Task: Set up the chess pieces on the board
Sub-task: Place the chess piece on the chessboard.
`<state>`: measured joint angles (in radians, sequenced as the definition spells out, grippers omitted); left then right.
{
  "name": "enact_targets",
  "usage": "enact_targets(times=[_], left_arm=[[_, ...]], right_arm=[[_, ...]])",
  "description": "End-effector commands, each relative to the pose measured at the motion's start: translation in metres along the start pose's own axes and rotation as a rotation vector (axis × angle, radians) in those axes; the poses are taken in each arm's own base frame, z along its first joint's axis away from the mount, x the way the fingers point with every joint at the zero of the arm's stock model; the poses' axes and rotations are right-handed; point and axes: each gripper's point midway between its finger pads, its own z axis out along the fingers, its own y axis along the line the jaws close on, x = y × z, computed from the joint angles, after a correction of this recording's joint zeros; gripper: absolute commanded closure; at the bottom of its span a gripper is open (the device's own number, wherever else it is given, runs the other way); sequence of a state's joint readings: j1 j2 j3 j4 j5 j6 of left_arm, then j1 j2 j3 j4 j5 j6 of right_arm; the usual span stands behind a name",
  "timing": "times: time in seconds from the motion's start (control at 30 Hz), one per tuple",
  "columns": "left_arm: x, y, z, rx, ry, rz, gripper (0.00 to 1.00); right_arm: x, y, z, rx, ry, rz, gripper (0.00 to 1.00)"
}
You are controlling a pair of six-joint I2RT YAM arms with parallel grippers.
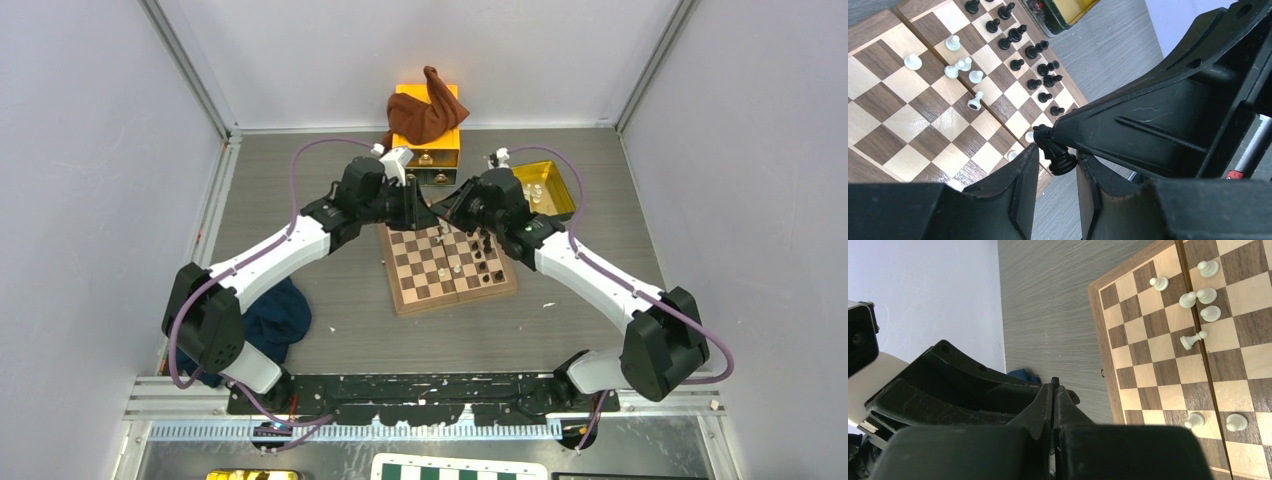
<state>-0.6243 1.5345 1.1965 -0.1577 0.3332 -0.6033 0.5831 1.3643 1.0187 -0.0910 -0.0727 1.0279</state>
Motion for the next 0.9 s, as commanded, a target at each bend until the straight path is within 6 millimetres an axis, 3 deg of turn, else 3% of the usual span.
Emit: enact_targets(times=[0.0, 0.4, 0.87], left_arm=[[-0.029, -0.020, -0.002, 0.053, -0.089, 0.029, 0.65], [-0.028, -0.017, 0.000, 0.042, -0.084, 0.038, 0.69], [-0.032, -0.008, -0.006, -0.006, -0.125, 0.077, 0.82]], right_arm=[[0.000, 0.019, -0.016, -0.070, -0.002, 0.000, 0.99], [0.006, 0.012, -0.018, -0.061, 0.018, 0.008, 0.99], [0.012, 0.009, -0.018, -0.067, 0.035, 0.050, 0.99]])
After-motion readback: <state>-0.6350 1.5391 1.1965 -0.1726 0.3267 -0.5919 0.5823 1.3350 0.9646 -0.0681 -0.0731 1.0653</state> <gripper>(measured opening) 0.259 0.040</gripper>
